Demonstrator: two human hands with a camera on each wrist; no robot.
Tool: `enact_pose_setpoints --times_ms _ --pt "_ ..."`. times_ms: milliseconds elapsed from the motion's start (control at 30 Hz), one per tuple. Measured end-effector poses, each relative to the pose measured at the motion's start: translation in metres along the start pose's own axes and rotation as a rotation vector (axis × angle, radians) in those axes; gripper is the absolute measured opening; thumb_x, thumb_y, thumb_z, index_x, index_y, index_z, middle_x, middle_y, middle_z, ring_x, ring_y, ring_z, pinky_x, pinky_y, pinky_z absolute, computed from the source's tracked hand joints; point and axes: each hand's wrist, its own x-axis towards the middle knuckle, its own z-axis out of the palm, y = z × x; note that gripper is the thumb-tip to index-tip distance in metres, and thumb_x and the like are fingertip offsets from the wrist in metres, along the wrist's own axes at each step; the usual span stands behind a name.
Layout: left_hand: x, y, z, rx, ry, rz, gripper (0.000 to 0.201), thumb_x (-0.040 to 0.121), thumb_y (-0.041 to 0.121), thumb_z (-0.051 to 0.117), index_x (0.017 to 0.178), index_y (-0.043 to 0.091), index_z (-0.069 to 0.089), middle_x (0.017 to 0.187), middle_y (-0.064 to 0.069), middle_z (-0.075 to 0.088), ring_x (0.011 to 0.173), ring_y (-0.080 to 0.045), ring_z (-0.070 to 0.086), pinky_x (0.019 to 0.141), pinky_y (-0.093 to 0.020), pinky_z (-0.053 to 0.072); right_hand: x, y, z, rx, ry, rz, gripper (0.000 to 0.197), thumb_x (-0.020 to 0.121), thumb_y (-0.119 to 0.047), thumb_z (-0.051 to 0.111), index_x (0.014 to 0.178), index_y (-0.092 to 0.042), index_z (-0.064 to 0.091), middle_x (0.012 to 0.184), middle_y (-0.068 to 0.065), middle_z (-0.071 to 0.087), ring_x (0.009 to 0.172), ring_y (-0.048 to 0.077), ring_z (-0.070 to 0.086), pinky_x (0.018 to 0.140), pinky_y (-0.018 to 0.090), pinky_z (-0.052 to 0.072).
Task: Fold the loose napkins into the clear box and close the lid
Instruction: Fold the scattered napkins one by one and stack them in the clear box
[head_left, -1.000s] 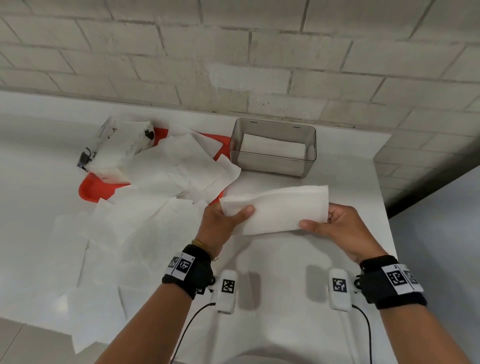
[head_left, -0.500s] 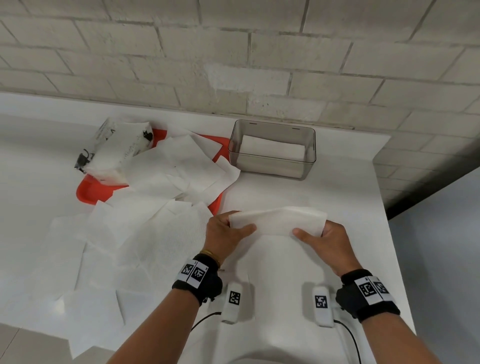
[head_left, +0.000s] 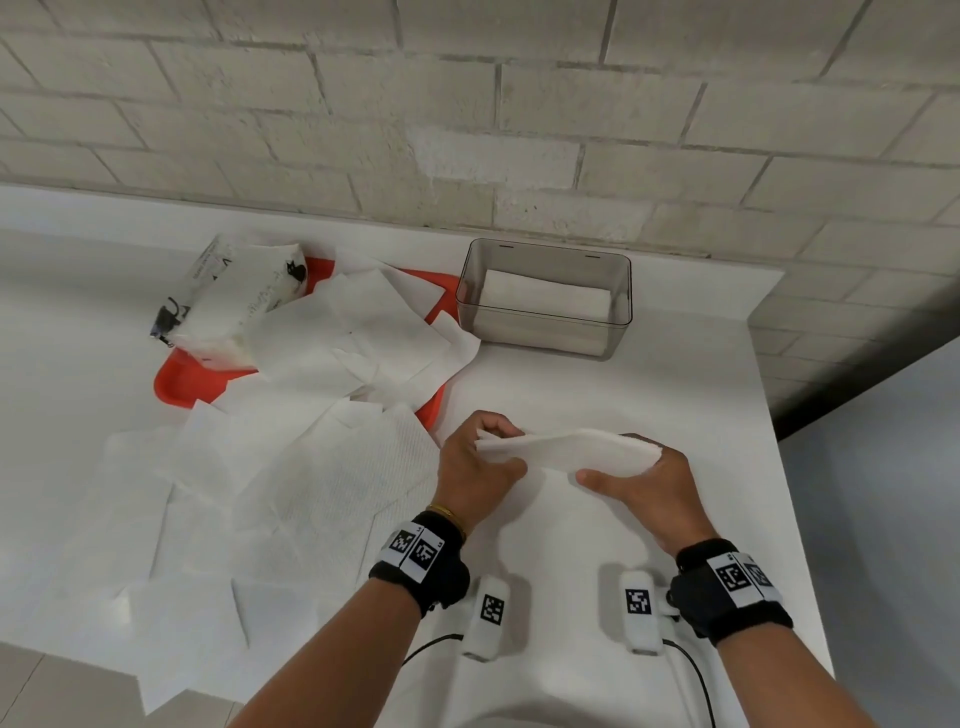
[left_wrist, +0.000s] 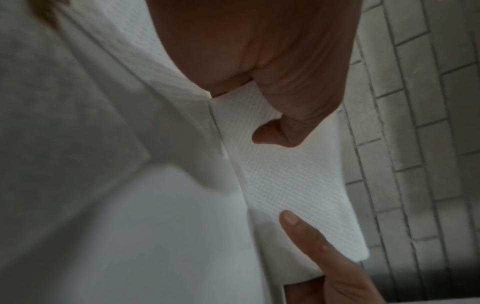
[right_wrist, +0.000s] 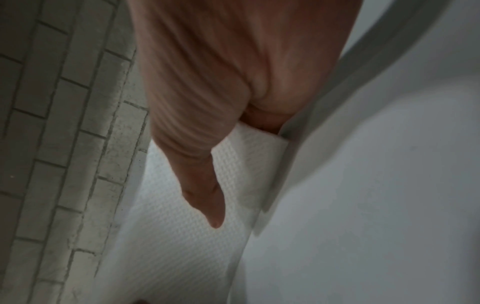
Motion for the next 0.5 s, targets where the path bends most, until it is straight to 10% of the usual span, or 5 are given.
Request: enact_pose_setpoints --times_ms 500 --pt "0.01 -0.002 -0.001 -0.032 0.012 -0.013 0.027 0.072 -0.01 0.07 0.076 0.017 0.073 0.079 0.004 0.076 0.065 -0.005 0.061 0.058 -0.02 0.05 0.001 0.0 -0.003 0.044 0.023 0.009 0.032 0.066 -0.011 0.097 0.089 -0.022 0.078 0.088 0.002 0.079 0.081 0.017 0.073 0.075 0.033 0.059"
